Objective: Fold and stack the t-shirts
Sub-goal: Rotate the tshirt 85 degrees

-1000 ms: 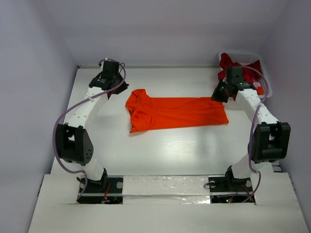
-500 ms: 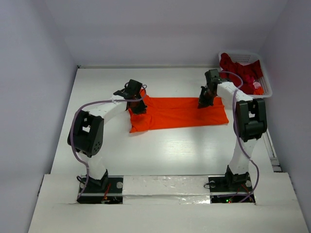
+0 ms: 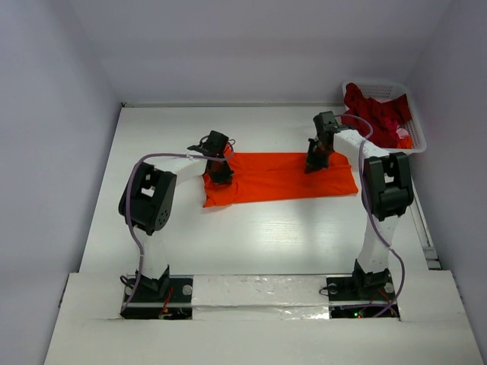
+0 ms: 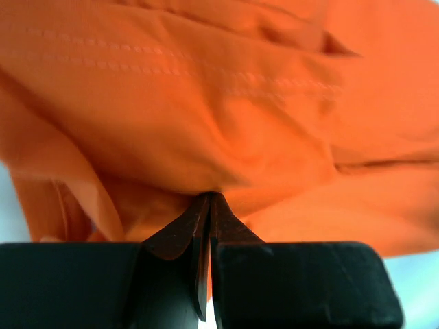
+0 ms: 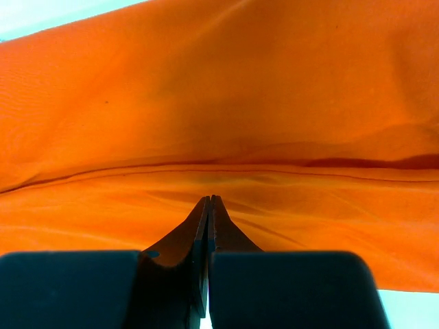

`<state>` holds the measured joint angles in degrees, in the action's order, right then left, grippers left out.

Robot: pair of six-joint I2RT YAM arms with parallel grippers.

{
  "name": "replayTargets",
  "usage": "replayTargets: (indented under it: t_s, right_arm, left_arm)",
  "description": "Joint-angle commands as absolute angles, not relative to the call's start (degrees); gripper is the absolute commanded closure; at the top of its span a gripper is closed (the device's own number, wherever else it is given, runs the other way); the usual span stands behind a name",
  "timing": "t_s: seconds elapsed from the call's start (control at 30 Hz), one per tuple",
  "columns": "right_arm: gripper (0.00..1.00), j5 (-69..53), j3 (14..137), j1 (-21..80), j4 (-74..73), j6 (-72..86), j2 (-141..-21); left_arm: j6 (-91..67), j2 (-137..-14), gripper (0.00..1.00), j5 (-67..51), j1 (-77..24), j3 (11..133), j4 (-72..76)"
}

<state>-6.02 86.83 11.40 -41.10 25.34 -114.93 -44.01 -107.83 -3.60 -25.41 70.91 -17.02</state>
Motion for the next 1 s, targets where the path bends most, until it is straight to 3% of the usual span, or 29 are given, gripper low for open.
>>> replayTargets:
  t_s: [0.0, 0.67, 0.97]
  right_arm:
    - [1.00, -6.24, 86.31, 12.30, -39.90, 25.93, -114.79]
    - [1.00, -11.78, 69.27, 12.83, -30.06, 28.48, -108.20]
    - [1.00, -11.95, 58.10, 14.50, -28.21, 28.65, -97.48]
  left_arm:
    - [-44.47, -110.38, 1.00, -2.46, -25.66, 73.21, -16.61]
    - [-42.28, -112.85, 1.00, -2.46, -22.86, 75.23, -20.39]
    - [-38.85, -116.71, 1.00, -0.79, -18.81, 80.41, -23.11]
